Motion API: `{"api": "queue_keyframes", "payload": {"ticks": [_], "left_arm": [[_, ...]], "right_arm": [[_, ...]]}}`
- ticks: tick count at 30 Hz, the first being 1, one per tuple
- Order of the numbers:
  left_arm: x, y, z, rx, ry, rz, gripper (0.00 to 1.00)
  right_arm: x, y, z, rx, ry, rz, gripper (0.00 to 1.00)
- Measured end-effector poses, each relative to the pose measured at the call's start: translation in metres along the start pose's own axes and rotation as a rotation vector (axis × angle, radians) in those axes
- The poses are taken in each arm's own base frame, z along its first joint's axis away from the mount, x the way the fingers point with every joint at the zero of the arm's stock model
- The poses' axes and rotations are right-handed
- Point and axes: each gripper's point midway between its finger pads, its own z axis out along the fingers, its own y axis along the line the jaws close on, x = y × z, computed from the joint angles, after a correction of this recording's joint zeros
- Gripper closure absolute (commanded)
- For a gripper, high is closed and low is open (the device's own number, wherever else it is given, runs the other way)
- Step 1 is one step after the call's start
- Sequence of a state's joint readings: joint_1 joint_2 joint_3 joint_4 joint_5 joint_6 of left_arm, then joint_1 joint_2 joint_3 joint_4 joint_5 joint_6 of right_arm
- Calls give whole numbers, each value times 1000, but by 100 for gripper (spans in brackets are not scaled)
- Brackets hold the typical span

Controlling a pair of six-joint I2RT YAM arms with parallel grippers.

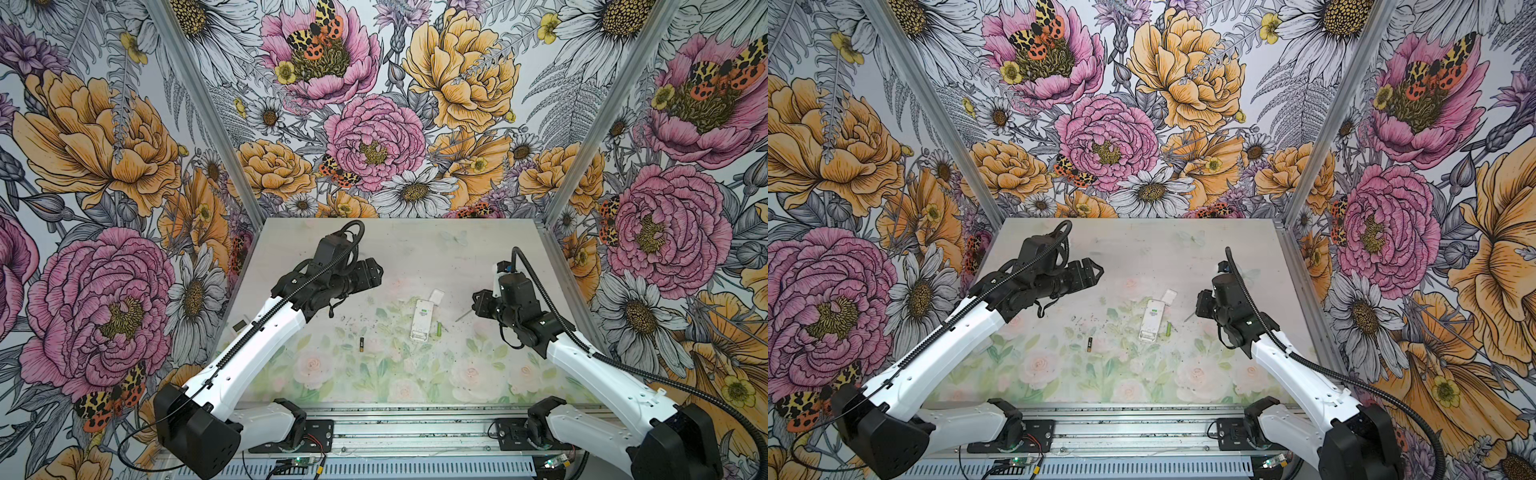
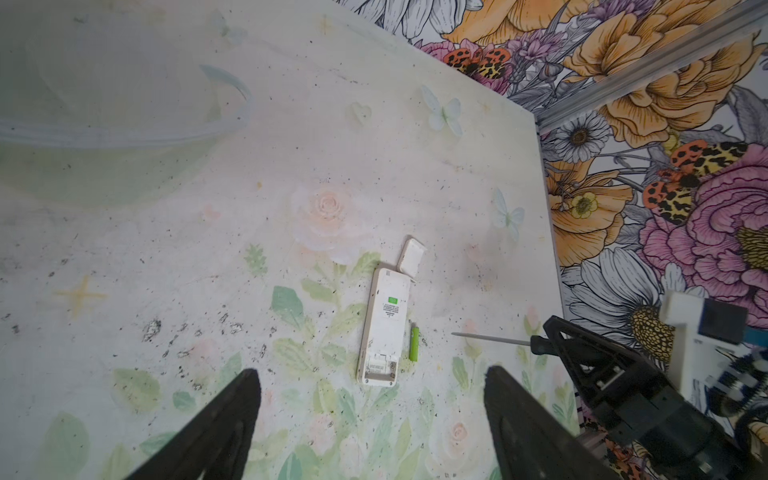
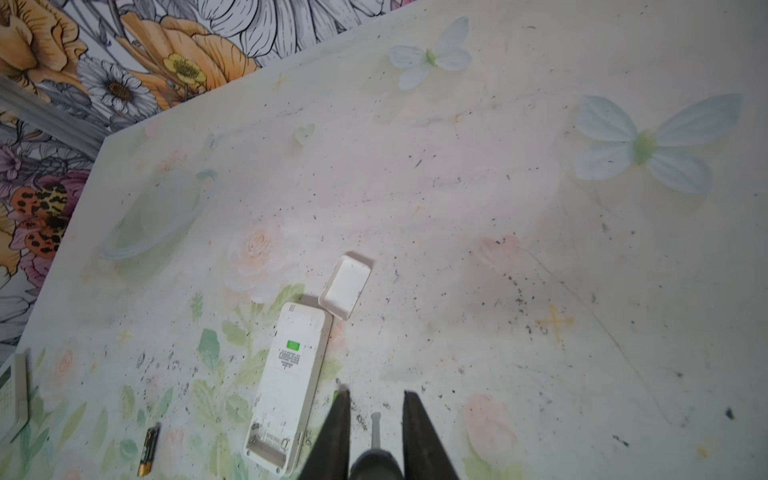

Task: Unload the batteries from the remote control
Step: 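Lay the screwdriver on the table and open the right gripper, then grasp the white display remote with the left gripper while the right gripper moves over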

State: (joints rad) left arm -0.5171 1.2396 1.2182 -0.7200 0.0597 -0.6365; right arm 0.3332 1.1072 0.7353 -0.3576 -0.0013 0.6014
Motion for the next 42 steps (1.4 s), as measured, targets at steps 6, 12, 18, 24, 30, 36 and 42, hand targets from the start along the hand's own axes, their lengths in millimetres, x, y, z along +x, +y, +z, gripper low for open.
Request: {"api": "queue_keyframes", "payload": {"ticks": [6, 12, 18, 24, 30, 36, 42], "left_arm": [[-1, -8, 9, 23, 22, 20, 12], [-8, 6, 7, -4, 14, 7, 3], [-17, 67, -12, -178, -22, -86, 1], [-7, 136, -27, -371, -23, -222, 1], [2, 182, -40, -518, -15, -306, 1], [-6, 249, -72, -756, -76, -401, 1], [5, 325, -87, -956, -4, -496, 1]], "right_arm": [[-31, -25, 46, 1, 226, 110, 100], [-32, -55, 80, -1, 432, 169, 94], [-43, -64, 108, 56, 459, 167, 59], [-63, -80, 112, 146, 377, 106, 36], [-83, -73, 79, 156, 268, 99, 33], [-78, -46, 24, 99, 142, 149, 21], [-53, 11, 8, -41, 122, 103, 19]]}}
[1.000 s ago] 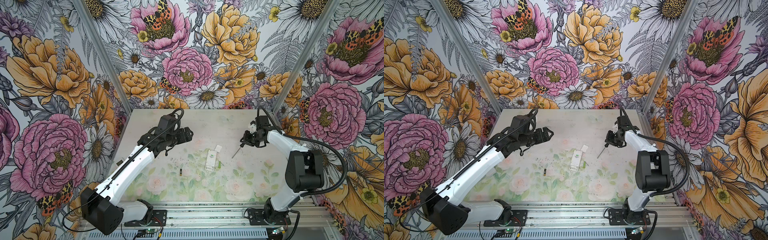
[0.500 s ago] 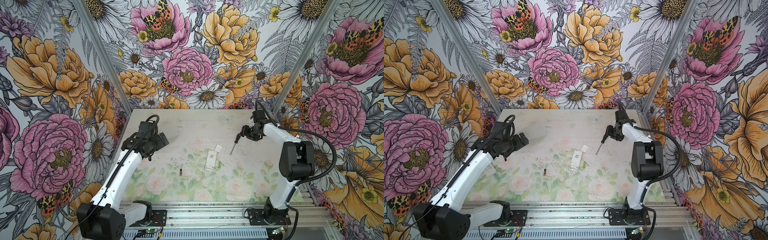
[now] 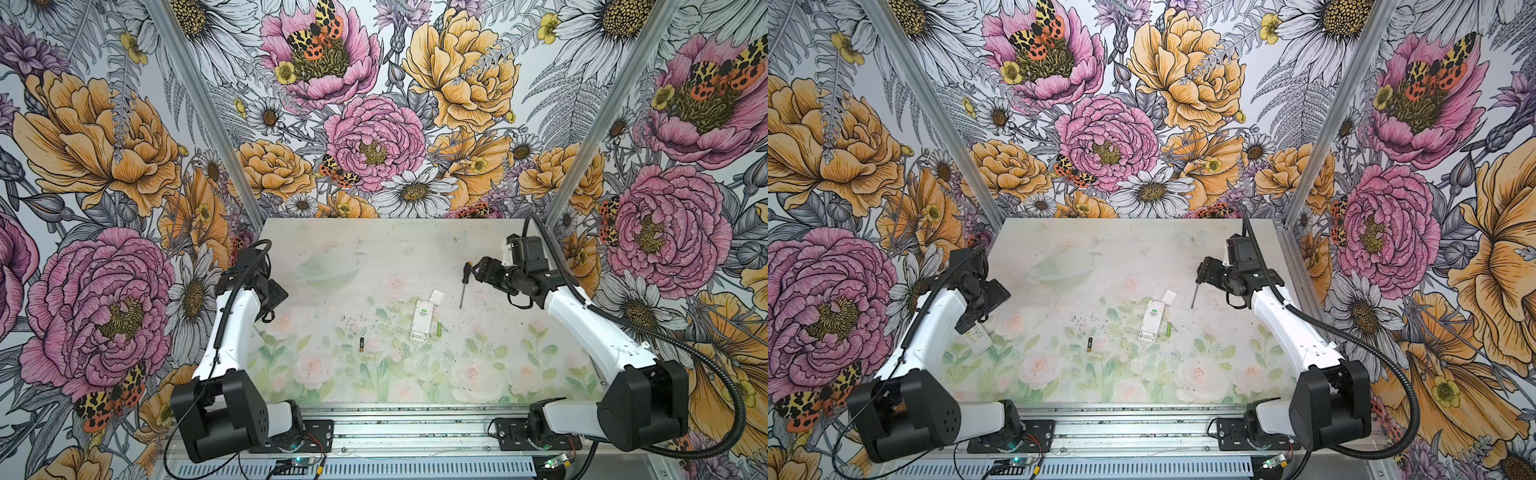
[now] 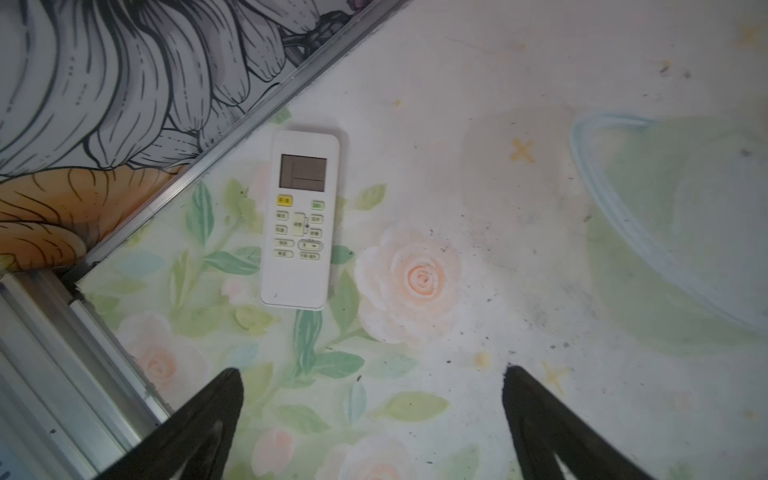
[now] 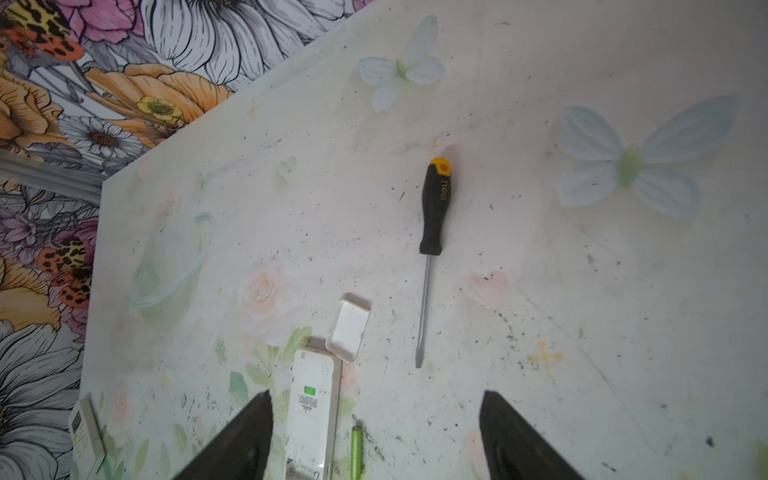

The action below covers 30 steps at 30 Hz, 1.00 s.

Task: Unload the batteries from the remote control
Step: 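Grasp the white display remote with the left gripper while the right gripper moves over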

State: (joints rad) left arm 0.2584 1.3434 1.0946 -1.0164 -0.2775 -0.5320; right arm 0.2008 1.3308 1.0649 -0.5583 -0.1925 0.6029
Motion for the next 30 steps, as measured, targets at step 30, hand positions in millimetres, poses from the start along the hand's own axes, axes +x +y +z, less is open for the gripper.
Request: {"api": "queue_keyframes", "payload": {"ticks": [30], "left_arm": [[20, 40, 130, 26, 300, 49, 40]], "right_arm": [[18, 52, 18, -144, 83, -39, 24]]}}
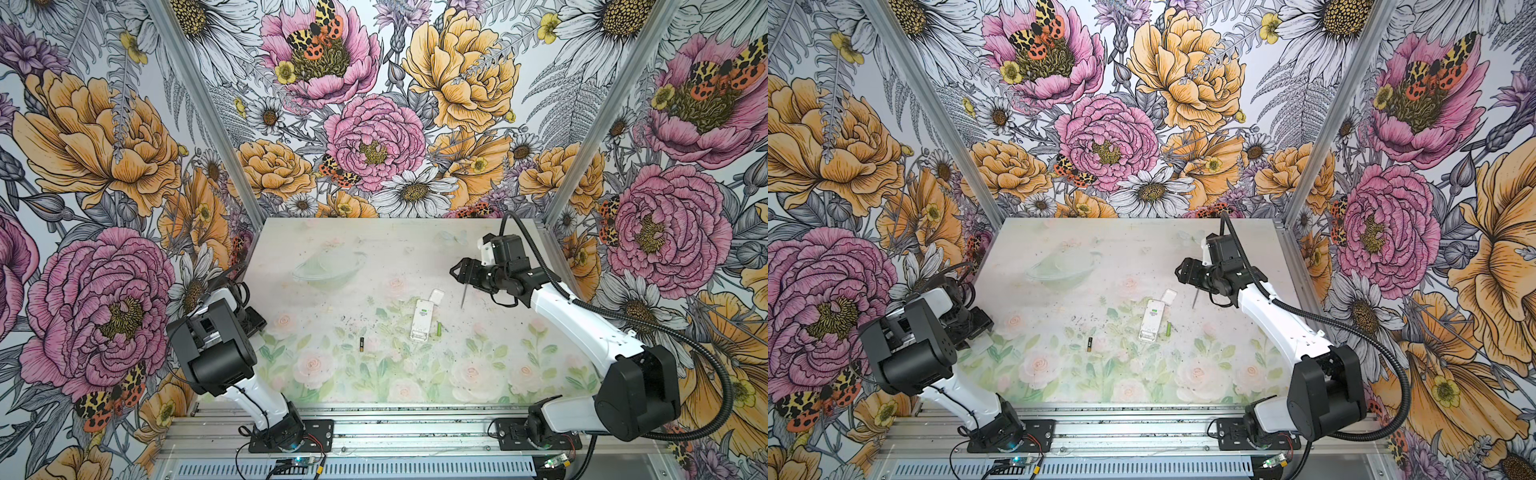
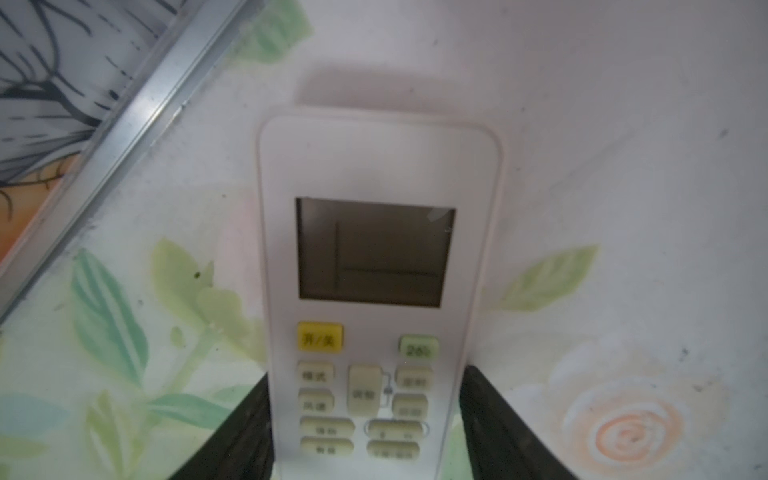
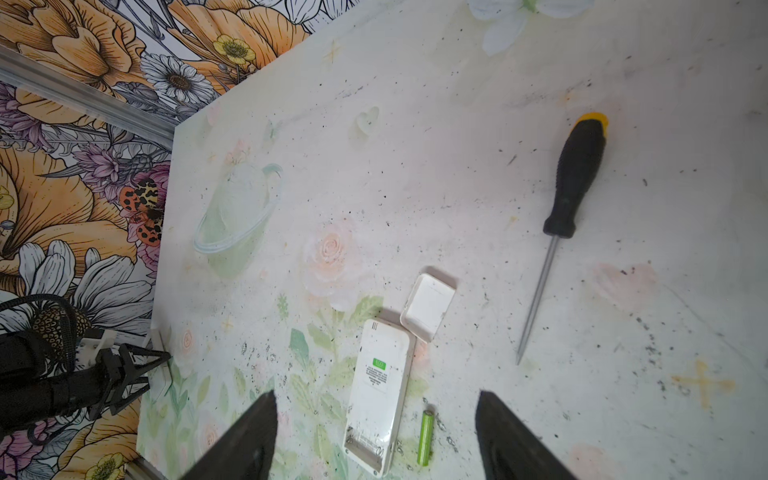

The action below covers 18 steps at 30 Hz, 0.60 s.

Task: Unload the batteries from the remote control
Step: 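Grasp the white display remote with the left gripper while the right gripper moves over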

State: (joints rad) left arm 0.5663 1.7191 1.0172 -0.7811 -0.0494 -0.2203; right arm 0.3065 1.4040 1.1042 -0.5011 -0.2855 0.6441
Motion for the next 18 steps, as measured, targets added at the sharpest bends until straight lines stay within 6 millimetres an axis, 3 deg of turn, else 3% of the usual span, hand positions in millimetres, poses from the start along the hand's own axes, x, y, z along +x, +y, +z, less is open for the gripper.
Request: {"api": "queue_keyframes", "payload": {"ticks": [4, 10, 14, 18], "left_arm": [[0, -2, 0, 14, 2, 3, 41], [5, -14, -2, 53, 0, 19, 53], [23, -50, -17, 156, 3, 40, 57], [39, -105, -60, 305, -56, 75, 59]], "right_arm": [[-1, 7, 12, -12, 12, 1, 24], [10, 33, 35, -68, 54, -40, 25], [34, 67, 55, -155, 103, -101, 25], [69, 118, 76, -299, 140, -162, 25]]}}
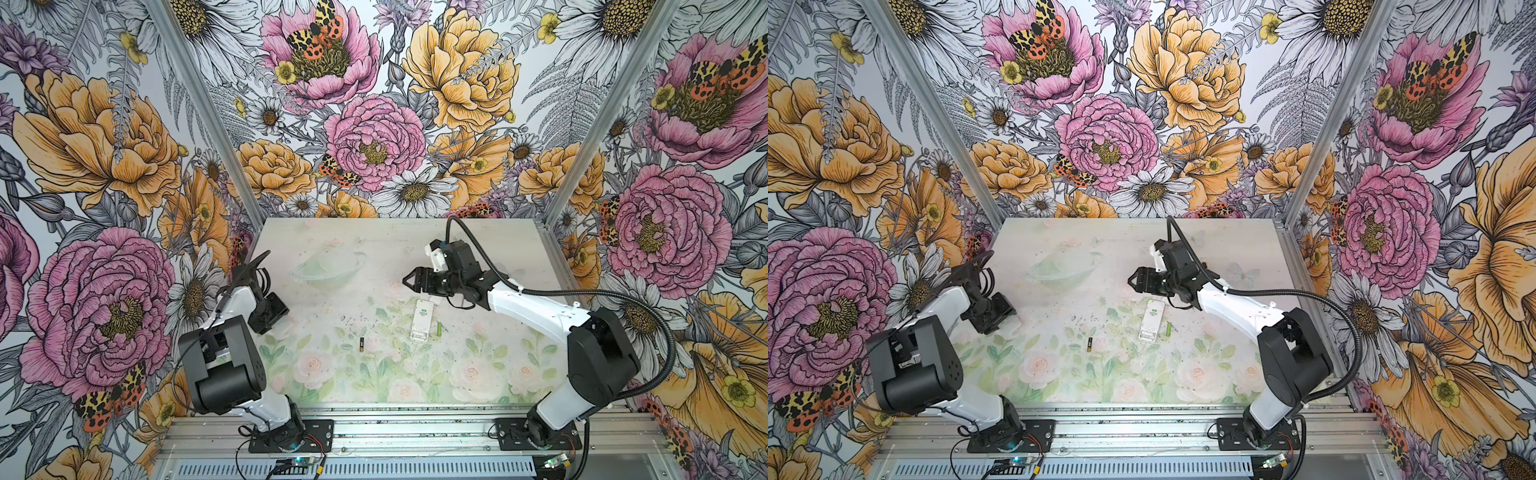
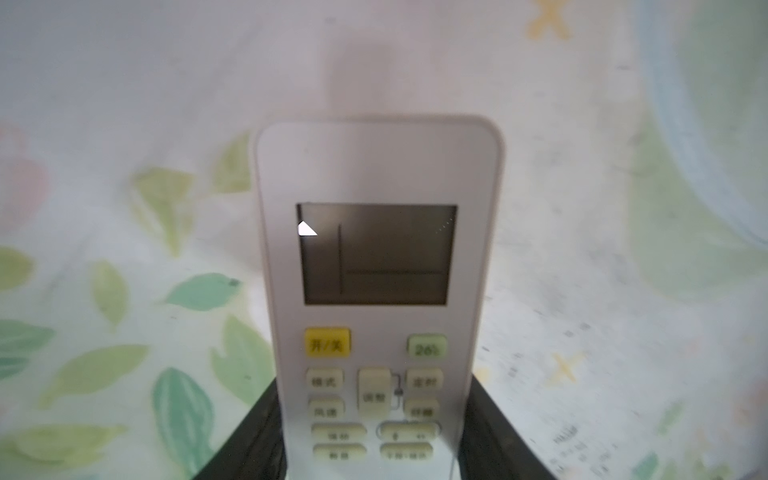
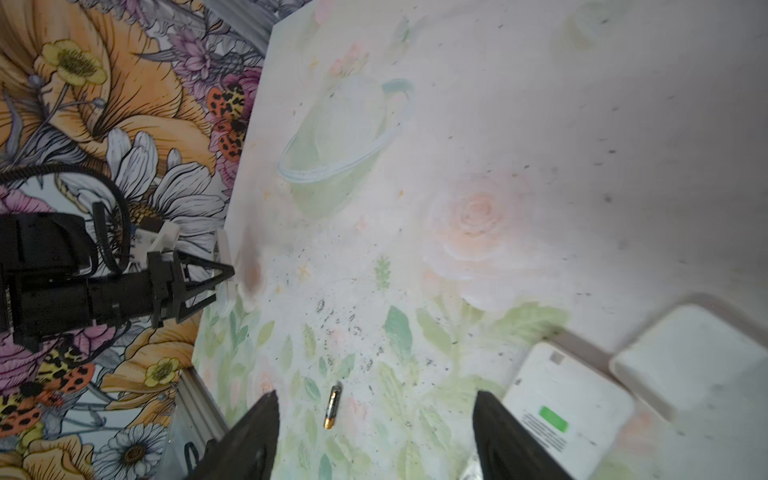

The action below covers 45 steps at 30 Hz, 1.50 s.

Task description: Unload the batteries from the remote control

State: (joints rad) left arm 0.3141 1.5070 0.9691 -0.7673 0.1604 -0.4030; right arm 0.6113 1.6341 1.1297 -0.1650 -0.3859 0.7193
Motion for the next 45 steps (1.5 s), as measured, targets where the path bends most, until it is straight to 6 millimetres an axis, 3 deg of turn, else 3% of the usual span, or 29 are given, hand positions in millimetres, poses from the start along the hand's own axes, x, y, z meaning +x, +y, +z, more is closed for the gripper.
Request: {"api": "queue_keyframes", "payload": {"ticks": [5, 9, 13, 17, 21, 29, 31, 33, 35, 37, 39, 42, 45], "left_arm": [[25, -86, -32, 206, -30, 24, 61], [51, -147, -48, 335, -18, 27, 62], [72, -183, -60, 429, 1, -7, 63], [84, -203, -70, 484, 12, -34, 63], [93, -217, -83, 540, 11, -64, 64], [105, -231, -99, 636, -9, -109, 62], [107, -230, -97, 647, -14, -132, 55], [110, -230, -95, 650, -19, -149, 36], [113, -233, -95, 669, -15, -159, 23], [118, -238, -99, 696, -5, -168, 9], [118, -244, -105, 722, 4, -180, 2], [109, -252, -122, 757, 2, -195, 1], [95, -268, -155, 823, -17, -196, 1]], "right_arm": [[31, 48, 41, -159, 48, -80, 25], [44, 70, 65, -230, 69, -124, 26], [38, 78, 68, -261, 37, -146, 26], [24, 88, 65, -281, -14, -167, 28], [12, 97, 67, -298, -44, -182, 37], [4, 96, 73, -297, -56, -207, 81], [5, 97, 73, -295, -58, -234, 93], [7, 94, 72, -282, -47, -255, 100], [9, 92, 68, -263, -39, -276, 100], [7, 92, 59, -238, -44, -316, 100], [3, 93, 42, -202, -68, -381, 100], [-5, 93, 7, -125, -127, -500, 100], [-14, 84, -29, -4, -208, -653, 100]]}}
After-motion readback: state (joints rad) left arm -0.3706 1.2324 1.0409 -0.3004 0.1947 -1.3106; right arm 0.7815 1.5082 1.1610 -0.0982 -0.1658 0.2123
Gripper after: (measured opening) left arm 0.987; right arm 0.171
